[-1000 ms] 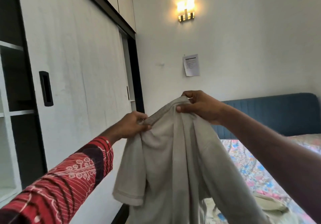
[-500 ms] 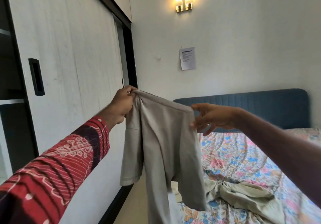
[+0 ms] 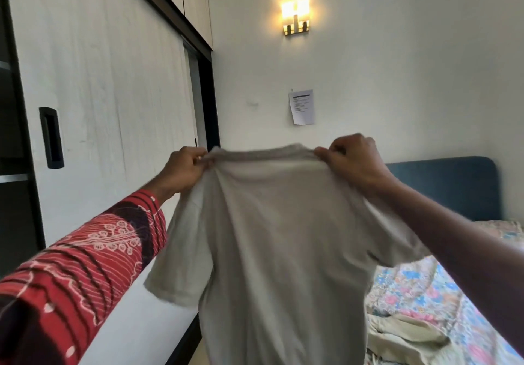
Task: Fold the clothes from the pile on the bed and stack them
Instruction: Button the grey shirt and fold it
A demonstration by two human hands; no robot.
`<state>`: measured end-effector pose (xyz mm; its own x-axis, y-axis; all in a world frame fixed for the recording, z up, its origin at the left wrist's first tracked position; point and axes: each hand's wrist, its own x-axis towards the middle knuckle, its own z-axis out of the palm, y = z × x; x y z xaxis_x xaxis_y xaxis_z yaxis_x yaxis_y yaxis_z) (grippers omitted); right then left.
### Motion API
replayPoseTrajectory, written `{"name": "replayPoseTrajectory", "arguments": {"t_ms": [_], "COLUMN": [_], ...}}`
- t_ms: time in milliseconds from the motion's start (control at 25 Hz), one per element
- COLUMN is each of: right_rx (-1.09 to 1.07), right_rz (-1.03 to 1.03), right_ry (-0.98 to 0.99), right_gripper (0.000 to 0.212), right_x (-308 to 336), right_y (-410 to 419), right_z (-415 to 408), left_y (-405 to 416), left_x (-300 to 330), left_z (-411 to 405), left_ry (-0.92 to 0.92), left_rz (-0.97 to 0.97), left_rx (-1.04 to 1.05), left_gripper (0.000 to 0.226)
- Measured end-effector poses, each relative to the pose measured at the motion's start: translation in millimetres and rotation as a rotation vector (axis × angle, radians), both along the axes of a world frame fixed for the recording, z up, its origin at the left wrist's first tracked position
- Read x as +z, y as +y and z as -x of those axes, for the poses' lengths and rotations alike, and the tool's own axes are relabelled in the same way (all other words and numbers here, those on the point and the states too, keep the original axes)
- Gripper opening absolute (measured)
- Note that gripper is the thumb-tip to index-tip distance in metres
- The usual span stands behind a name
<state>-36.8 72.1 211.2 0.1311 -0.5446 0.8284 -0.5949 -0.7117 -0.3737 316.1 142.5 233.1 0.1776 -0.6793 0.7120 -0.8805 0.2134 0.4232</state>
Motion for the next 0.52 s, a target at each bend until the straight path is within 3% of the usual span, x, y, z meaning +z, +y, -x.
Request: {"name": "replayPoseTrajectory", "arguments": {"t_ms": [80,120,200,240,320,400,440,520], "right_rx": [0.283,0.326,0.048,-0.105,-0.119,0.097,0.219,0.403], "right_rz": [-0.181,-0.281,-0.335,-0.287,-0.216,-0.210,-0.230,-0.255], "right_ry": [-0.021,0.104,0.402,0.447,0.221,-0.131,-0.232,-0.291], "right_gripper": [0.046,0.047,0.050,0.050,0.048,0.047,0.046,0.039], "right_x": [26,37,49,50,41,27,22,20], "right_y": [0,1,-3,-10,-20,-24,-22,-15], "right_z": [15,23,35,40,46,45,42,43], "left_y": [-9,-12,-12,-9,-6,-13,-20,-25], "left_x": [10,13,18,18,15,13,12,9], "left_z": [5,4,-5,-10,-20,-26,-26,-14], "left_ry": [0.180,0.224,0.171,0.109,-0.040,-0.107,-0.053,0.237], "left_rz": [0.197,0.237,0.161,0.076,-0.059,-0.029,0.030,0.177], "left_rx": [-0.001,-0.019,-0.137,-0.185,-0.167,-0.027,0.033,0.022], "left_gripper": [0.033,0.036,0.037,0.036,0.023,0.004,0.009,0.020]}}
